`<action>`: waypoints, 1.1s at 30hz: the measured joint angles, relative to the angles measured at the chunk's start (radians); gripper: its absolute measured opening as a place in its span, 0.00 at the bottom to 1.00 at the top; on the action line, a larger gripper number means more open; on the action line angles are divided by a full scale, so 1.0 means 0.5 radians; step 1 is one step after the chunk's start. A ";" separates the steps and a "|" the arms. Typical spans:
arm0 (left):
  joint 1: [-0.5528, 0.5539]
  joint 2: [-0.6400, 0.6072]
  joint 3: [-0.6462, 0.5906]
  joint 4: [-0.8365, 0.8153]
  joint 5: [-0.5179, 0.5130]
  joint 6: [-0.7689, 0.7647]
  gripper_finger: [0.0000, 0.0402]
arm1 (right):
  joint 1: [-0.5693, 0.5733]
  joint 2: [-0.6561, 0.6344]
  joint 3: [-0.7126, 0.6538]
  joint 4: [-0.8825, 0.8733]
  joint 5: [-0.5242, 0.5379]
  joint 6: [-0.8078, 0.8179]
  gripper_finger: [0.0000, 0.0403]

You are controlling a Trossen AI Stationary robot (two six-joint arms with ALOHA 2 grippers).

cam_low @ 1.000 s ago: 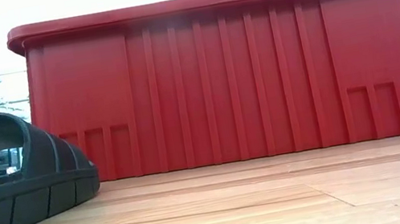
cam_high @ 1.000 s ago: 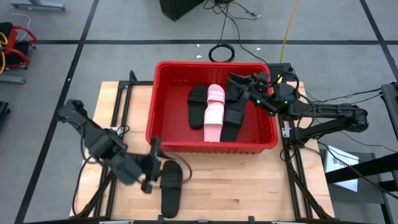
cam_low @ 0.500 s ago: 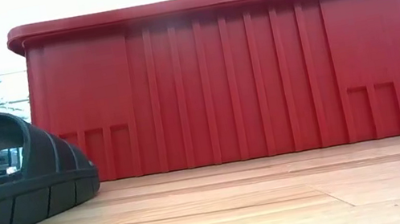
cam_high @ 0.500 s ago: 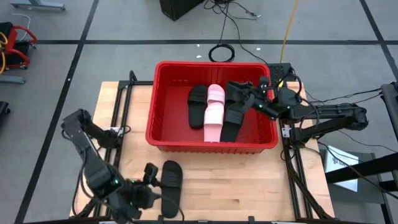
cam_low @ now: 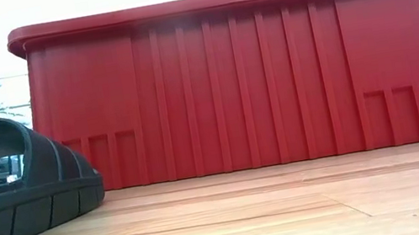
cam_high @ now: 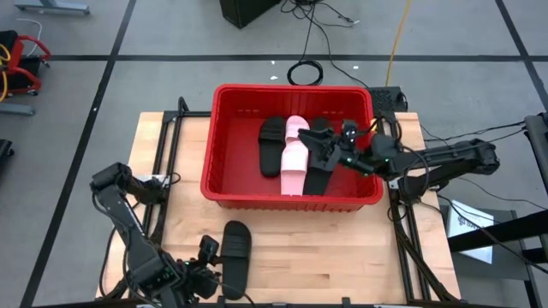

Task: Pick and place slides into bin
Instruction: Put the black slide into the red bin

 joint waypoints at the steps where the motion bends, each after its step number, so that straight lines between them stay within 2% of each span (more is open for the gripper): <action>1: 0.001 -0.005 0.001 0.006 0.002 0.019 0.46 | 0.009 0.025 0.000 0.022 0.001 0.006 0.50; 11: -0.005 -0.017 0.001 0.001 0.025 0.012 0.46 | 0.026 0.254 0.000 0.189 -0.004 0.236 0.50; 14: -0.007 -0.018 -0.040 0.011 -0.008 -0.071 0.46 | 0.055 0.305 -0.001 0.323 -0.005 0.250 0.50; 20: -0.024 -0.017 -0.269 0.046 -0.009 -0.282 0.46 | 0.126 0.386 -0.001 0.706 -0.005 0.134 0.50; 33: 0.034 -0.017 -0.690 0.586 0.011 -0.317 0.46 | 0.131 0.385 -0.001 0.710 -0.003 0.149 0.50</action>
